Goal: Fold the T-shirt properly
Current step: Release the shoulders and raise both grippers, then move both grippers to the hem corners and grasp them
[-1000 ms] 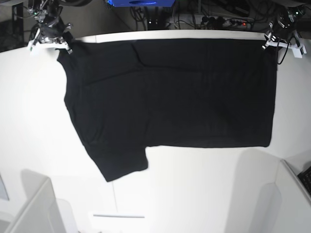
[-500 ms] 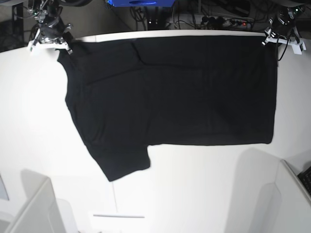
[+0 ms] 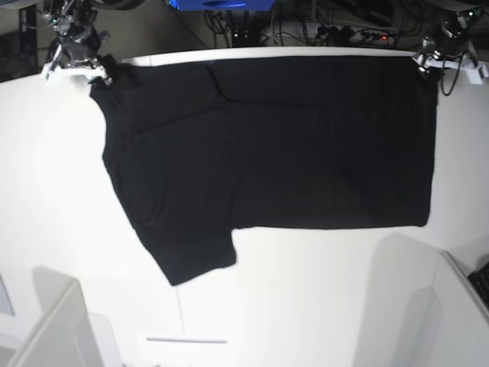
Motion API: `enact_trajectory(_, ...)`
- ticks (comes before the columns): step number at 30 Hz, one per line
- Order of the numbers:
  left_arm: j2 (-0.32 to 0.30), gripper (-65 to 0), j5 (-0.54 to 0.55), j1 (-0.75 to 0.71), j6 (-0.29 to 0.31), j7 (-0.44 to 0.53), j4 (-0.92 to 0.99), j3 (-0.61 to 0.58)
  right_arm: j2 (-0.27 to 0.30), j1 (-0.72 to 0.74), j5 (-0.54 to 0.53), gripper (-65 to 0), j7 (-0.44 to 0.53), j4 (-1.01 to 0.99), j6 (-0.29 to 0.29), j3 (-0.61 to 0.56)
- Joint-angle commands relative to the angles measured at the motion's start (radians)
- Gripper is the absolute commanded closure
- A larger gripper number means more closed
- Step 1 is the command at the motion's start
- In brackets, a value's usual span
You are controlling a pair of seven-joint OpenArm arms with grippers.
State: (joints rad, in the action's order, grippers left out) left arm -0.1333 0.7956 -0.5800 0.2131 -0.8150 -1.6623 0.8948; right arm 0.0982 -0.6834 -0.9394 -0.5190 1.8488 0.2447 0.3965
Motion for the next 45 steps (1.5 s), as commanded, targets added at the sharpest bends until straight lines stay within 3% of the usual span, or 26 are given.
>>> enact_trajectory(1, -0.016, -52.8, 0.014, -0.008, 0.009, 0.018, -0.043, 0.033, 0.010, -0.011, -0.005, -24.2, 0.016, 0.021, -0.006, 0.018)
enact_trajectory(7, -0.019, -53.3, 0.014, -0.004, 0.010, 0.018, -0.147, 0.160, 0.011, -0.003, -0.005, -24.3, 0.020, 0.074, -0.008, 0.106)
enact_trajectory(10, -0.025, -53.2, 0.014, 0.007, 0.010, 0.019, -0.175, 0.169, 0.025, 0.046, -0.003, -24.8, 0.018, 0.088, -0.012, 0.118)
enact_trajectory(16, -0.027, -52.3, 0.006, 0.108, 0.010, 0.012, -0.181, 0.169, 0.131, 0.244, -0.002, -24.3, -0.062, 0.033, -0.014, 0.003)
enact_trajectory(18, -0.027, -44.6, 0.006, 0.130, 0.010, 0.012, -0.181, 0.166, 0.151, 0.325, -0.002, -24.3, -0.105, 0.015, -0.014, -0.052)
enact_trajectory(24, -0.061, 0.0, 0.006, 0.136, 0.010, 0.012, -0.174, 0.080, 0.156, 0.578, -0.002, -24.9, -0.220, -0.105, -0.014, -0.106)
enact_trajectory(27, -0.065, 0.0, 0.006, 0.136, 0.010, 0.012, -0.174, 0.060, 0.156, 0.724, -0.002, -25.2, -0.247, -0.263, -0.014, -0.107)
enact_trajectory(31, -0.065, 0.0, 0.006, 0.134, 0.010, 0.012, -0.174, 0.063, 0.157, 0.876, -0.002, -31.4, -0.250, -0.464, -0.015, -0.107)
enact_trajectory(34, -0.065, 0.0, 0.006, 0.133, 0.010, 0.012, -0.174, 0.063, 0.183, 0.973, -0.002, -32.6, -0.243, -0.576, -0.017, -0.147)
enact_trajectory(39, -0.065, 0.0, 0.005, 0.102, 0.010, 0.018, -0.167, 0.065, 0.219, 1.132, 0.107, -32.7, -0.134, -0.753, -0.095, -0.402)
enact_trajectory(45, -0.065, 0.0, 0.005, 0.082, 0.010, 0.019, -0.181, 0.045, 0.216, 1.241, 0.179, -32.7, -0.046, -0.924, -0.218, -0.511)
